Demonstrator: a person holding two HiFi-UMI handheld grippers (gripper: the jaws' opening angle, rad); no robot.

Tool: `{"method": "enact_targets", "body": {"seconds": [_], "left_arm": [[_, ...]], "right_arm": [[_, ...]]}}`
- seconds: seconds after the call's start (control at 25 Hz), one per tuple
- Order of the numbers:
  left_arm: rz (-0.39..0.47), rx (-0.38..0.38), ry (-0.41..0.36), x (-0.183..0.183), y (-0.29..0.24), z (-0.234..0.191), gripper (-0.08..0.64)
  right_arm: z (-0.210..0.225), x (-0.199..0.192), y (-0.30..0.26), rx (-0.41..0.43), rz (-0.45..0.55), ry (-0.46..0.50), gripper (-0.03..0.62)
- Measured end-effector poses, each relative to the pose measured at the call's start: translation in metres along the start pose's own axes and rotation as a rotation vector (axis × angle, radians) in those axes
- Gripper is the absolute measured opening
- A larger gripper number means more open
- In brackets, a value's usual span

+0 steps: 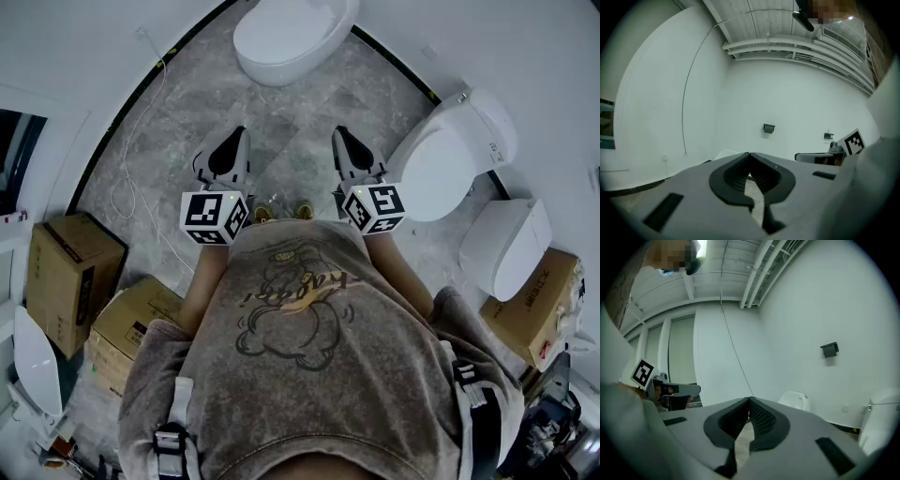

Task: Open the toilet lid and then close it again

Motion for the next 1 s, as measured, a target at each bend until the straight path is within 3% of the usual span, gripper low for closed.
{"method": "enact_targets", "body": {"seconds": [0.24,0.52,1.0], "left_arm": [[-0.005,-0.003,-0.001,-0.001,-0.006,0.002,0.009],[0.008,0.012,0.006,-0.001,-0.026,0.004,0.009],[0.012,0.016,-0.009,-0.018,-0.121,-0.06,0.009]], "right_arm": [[0.006,0.002,-0.004,0.011,0.023,-0.023,0.026],[0.024,0.007,-0.016,0.081,0.01,-0.039,0.026],[0.075,0.012,-0.113,0.056,-0.012,-0.037,0.026]]}}
Point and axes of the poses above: the fingertips, and each gripper's own axes: y backward along the fingers, z to its right, x out of its top, the point moved 5 cm from there along y, backward along the fingers, and after that the axes turned 13 degrees about -y, right-handed, at the moved point
